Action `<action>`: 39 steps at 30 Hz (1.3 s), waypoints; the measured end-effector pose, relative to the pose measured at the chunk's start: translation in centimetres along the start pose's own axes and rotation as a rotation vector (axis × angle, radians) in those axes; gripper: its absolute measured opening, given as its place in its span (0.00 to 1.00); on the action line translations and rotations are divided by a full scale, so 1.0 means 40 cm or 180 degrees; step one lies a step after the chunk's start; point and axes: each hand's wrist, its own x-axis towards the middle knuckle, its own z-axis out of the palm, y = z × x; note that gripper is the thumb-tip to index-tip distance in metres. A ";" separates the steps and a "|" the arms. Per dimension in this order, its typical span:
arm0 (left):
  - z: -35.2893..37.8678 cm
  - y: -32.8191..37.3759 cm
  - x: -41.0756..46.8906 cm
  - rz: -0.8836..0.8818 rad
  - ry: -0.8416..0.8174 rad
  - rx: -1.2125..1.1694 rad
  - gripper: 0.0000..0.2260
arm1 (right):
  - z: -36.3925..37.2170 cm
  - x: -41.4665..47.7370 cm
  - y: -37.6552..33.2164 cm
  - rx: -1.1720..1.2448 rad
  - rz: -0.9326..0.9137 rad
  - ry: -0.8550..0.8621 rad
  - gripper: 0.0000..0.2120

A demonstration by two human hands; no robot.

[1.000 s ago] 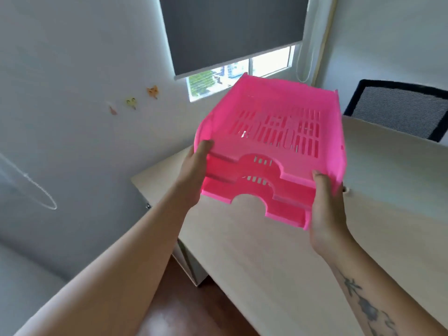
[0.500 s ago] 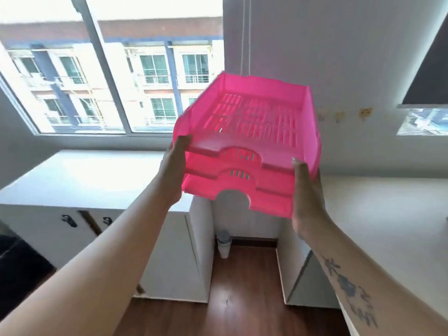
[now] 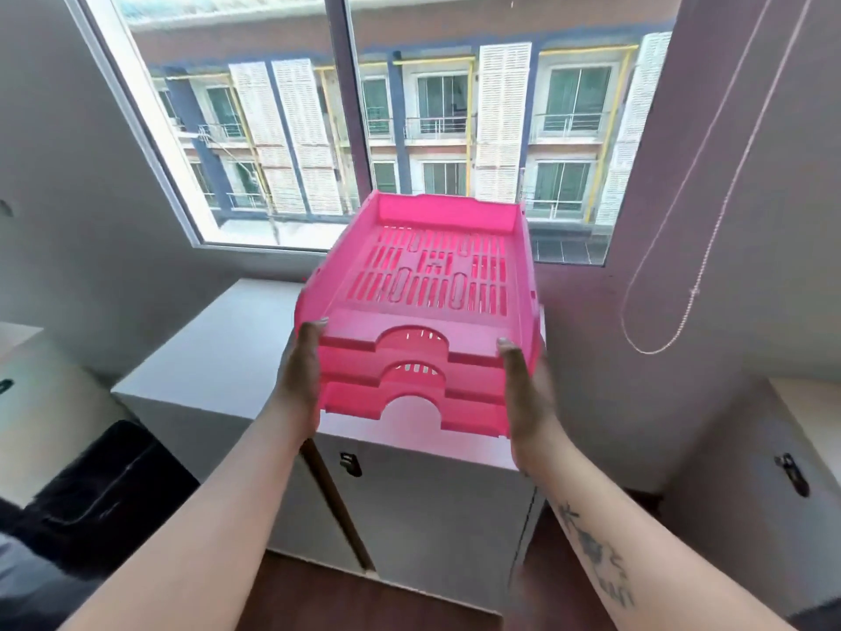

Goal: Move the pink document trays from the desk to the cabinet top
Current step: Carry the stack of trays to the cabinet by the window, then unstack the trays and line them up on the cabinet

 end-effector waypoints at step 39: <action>-0.593 0.136 0.350 0.0369 0.1635 0.1442 0.14 | 0.607 0.305 -0.041 -0.0993 -0.0006 -0.0837 0.12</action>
